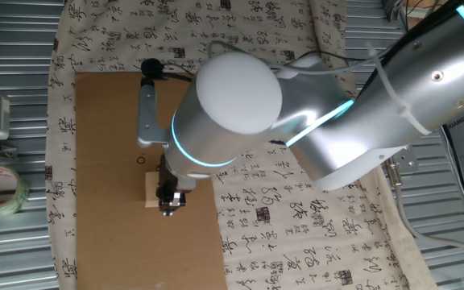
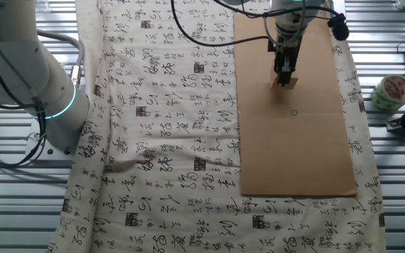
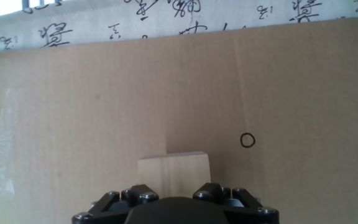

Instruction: Grab the block and place it at the designated location

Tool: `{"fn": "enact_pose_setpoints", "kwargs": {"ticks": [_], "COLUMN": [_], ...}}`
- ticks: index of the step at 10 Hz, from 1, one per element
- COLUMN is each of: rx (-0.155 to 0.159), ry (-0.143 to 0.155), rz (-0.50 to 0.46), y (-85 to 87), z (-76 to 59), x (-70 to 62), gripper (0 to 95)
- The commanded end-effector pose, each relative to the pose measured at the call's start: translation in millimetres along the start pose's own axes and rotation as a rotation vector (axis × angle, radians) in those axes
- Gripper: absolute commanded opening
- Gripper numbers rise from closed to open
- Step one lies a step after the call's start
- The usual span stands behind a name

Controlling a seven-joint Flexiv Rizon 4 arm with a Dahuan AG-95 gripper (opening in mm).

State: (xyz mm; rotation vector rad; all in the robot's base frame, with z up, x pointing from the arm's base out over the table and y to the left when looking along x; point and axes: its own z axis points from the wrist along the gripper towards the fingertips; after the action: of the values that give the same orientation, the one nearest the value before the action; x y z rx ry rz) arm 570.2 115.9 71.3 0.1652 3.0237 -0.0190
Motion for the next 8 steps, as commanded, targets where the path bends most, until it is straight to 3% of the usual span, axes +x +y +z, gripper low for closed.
{"fn": "enact_pose_setpoints", "kwargs": {"ticks": [1, 8], "rx": [-0.012, -0.025], "ry": [-0.002, -0.002], "rz": [0.008, 0.012], "y": [0.3, 0.3], "z": [3.3, 3.3], "x": [-1.3, -1.3], "gripper": [0.0, 0.0]}}
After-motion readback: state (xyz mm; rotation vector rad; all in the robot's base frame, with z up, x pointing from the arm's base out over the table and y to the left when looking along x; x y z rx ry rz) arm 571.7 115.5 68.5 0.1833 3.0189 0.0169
